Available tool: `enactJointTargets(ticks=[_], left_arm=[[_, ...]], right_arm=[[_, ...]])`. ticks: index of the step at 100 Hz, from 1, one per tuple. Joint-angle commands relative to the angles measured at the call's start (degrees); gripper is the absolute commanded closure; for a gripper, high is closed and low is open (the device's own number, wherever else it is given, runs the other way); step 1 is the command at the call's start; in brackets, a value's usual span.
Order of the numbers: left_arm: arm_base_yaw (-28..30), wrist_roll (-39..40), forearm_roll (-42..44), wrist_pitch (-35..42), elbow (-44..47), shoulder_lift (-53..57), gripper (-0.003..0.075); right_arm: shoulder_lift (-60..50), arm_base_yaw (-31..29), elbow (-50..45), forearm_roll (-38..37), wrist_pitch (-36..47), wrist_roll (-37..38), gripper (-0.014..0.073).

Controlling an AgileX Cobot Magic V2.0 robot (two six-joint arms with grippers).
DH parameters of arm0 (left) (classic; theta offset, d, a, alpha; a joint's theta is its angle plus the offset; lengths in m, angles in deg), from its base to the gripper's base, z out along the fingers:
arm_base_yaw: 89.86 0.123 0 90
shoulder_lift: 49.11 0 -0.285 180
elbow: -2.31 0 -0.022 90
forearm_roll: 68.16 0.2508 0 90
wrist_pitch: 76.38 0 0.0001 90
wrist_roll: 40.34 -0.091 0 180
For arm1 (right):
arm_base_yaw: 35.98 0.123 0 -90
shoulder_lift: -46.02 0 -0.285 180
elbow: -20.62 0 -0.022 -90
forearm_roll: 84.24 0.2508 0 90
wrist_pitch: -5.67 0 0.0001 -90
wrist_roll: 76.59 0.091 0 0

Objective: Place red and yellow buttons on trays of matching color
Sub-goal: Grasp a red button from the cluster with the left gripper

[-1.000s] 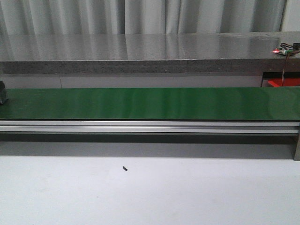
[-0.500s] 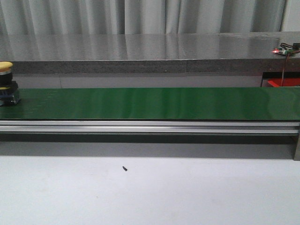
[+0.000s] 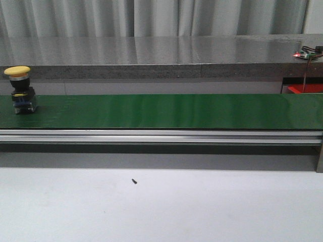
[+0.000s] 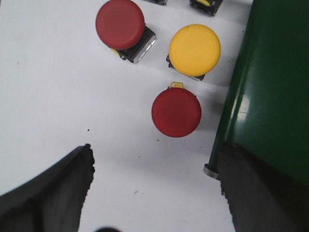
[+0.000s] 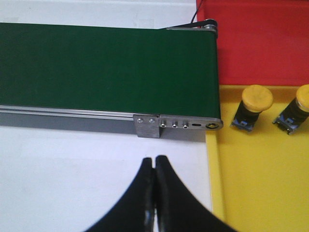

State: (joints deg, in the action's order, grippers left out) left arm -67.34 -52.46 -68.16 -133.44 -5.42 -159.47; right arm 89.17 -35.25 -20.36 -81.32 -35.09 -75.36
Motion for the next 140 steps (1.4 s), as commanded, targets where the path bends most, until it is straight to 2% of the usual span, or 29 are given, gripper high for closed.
enactJointTargets(ticks=[1, 18, 121, 128, 140], left_arm=[[0.0, -1.8, -1.7, 2.3, -1.3, 1.3, 0.0206], [0.0, -4.0, -3.6, 2.9, -1.3, -1.7, 0.0206], [0.0, -3.9, -3.2, 7.6, -1.5, -10.4, 0.0206], [0.0, -3.9, -3.2, 8.1, -1.5, -10.4, 0.0220], [0.0, -3.9, -3.2, 8.5, -1.5, -10.4, 0.0314]], right_arm=[[-0.1, 0.0, 1.4, -0.3, 3.8, -0.3, 0.0661], [-0.1, 0.0, 1.4, -0.3, 3.8, -0.3, 0.0661], [-0.1, 0.0, 1.4, -0.3, 3.8, -0.3, 0.0661], [-0.1, 0.0, 1.4, -0.3, 3.8, -0.3, 0.0661], [-0.1, 0.0, 1.4, -0.3, 3.8, -0.3, 0.0661]])
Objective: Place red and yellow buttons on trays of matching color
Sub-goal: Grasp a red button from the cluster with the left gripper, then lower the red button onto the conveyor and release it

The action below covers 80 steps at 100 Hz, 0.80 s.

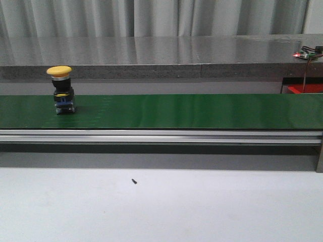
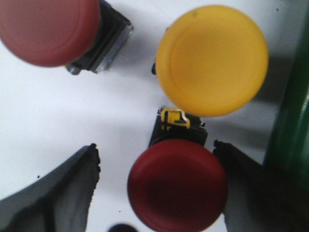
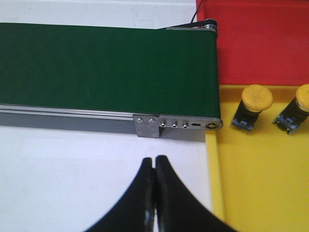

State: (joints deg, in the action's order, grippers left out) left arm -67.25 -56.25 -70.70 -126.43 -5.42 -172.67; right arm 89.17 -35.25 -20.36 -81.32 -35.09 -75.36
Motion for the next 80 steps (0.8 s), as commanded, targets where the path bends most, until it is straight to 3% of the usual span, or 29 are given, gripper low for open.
enactJointTargets(ticks=[1, 12, 26, 66, 80], left_arm=[[-0.1, -0.1, -0.6, 1.5, -1.5, 2.8, 0.0326], [-0.1, -0.1, -0.6, 1.5, -1.5, 2.8, 0.0419], [-0.1, -0.1, -0.6, 1.4, -1.5, 2.8, 0.0482], [-0.1, -0.1, -0.6, -1.8, -1.5, 7.3, 0.0493], [0.1, 3.1, -0.6, -1.3, -1.5, 11.0, 0.0493]], right_arm=[[-0.1, 0.0, 1.4, -0.3, 3.8, -0.3, 0.0661], [-0.1, 0.0, 1.4, -0.3, 3.8, -0.3, 0.0661], [-0.1, 0.0, 1.4, -0.3, 3.8, -0.3, 0.0661], [-0.1, 0.0, 1.4, -0.3, 3.8, -0.3, 0.0661], [-0.1, 0.0, 1.4, -0.3, 3.8, -0.3, 0.0661]])
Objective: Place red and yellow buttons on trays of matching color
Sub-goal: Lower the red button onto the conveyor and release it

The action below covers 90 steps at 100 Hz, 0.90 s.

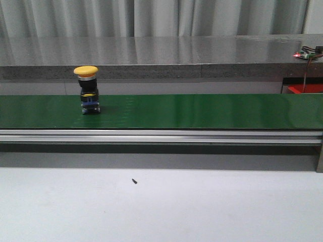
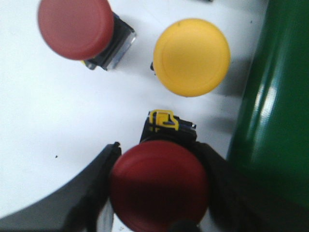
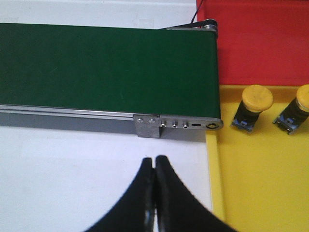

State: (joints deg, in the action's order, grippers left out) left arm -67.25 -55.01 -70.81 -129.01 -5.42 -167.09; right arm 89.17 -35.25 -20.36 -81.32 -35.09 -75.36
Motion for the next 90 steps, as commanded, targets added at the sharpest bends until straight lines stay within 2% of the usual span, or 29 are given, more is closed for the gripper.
enactJointTargets(ticks=[1, 20, 39, 54, 74, 90], left_arm=[[0.1, 1.8, -0.5, 1.5, -1.5, 5.8, 0.0493], [0.0, 1.8, -0.7, -0.1, -1.5, 10.6, 0.0493], [-0.9, 1.8, -4.4, -1.9, -1.5, 13.5, 0.0493], [-4.0, 1.7, -4.4, -3.2, -1.5, 13.5, 0.0493], [-8.4, 1.7, -4.4, -1.1, -1.5, 12.9, 0.0493], [-9.3, 1.7, -4.6, -0.3, -1.5, 11.1, 0.0493]], right_arm=[[-0.1, 0.0, 1.4, -0.3, 3.8, -0.3, 0.0661], [-0.1, 0.0, 1.4, -0.3, 3.8, -0.3, 0.0661], [-0.1, 0.0, 1.4, -0.3, 3.8, -0.3, 0.0661], [-0.1, 0.0, 1.4, -0.3, 3.8, -0.3, 0.0661], [-0.1, 0.0, 1.4, -0.3, 3.8, -0.3, 0.0661], [-0.1, 0.0, 1.4, -0.3, 3.8, -0.3, 0.0661]])
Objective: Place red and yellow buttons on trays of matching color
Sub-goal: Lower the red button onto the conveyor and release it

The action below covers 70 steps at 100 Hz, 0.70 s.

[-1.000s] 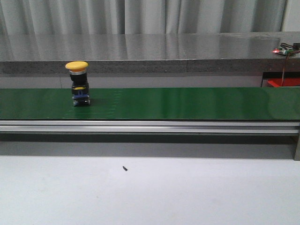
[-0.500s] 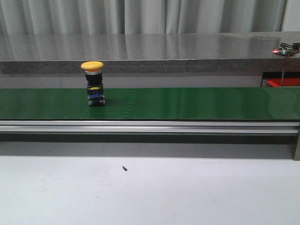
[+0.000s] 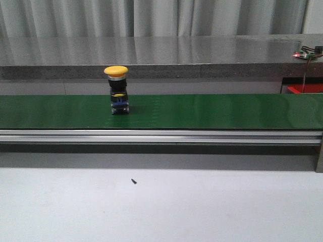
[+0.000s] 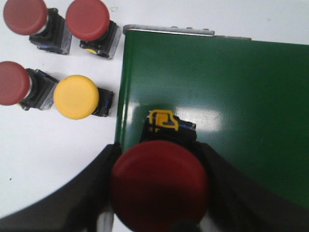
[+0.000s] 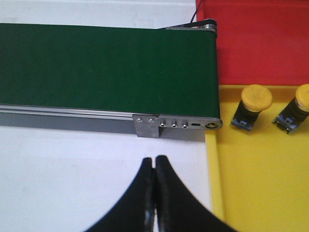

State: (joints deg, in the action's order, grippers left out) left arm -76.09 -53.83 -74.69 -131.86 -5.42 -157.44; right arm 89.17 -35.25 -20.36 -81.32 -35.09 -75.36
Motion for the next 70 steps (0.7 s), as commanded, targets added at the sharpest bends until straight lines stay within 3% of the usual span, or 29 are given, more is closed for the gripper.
enactJointTargets(ticks=[1, 42, 51, 60, 70], left_arm=[[-0.5, 0.5, -0.7, 2.5, -1.5, 1.3, 0.0493], [-0.5, 0.5, -0.8, 0.9, -1.5, -1.8, 0.0475], [-0.5, 0.5, -1.0, 1.0, -1.5, -1.8, 0.0390], [-0.5, 0.4, -2.2, 0.7, -1.5, -1.8, 0.0249], [-0.5, -1.3, -4.5, 0.3, -1.5, -1.8, 0.0188]], right_arm=[[-0.1, 0.0, 1.4, -0.3, 3.8, -0.3, 0.0661], [-0.1, 0.0, 1.4, -0.3, 3.8, -0.3, 0.0661], [-0.1, 0.0, 1.4, -0.3, 3.8, -0.3, 0.0661], [-0.1, 0.0, 1.4, -0.3, 3.8, -0.3, 0.0661], [-0.1, 0.0, 1.4, -0.3, 3.8, -0.3, 0.0661]])
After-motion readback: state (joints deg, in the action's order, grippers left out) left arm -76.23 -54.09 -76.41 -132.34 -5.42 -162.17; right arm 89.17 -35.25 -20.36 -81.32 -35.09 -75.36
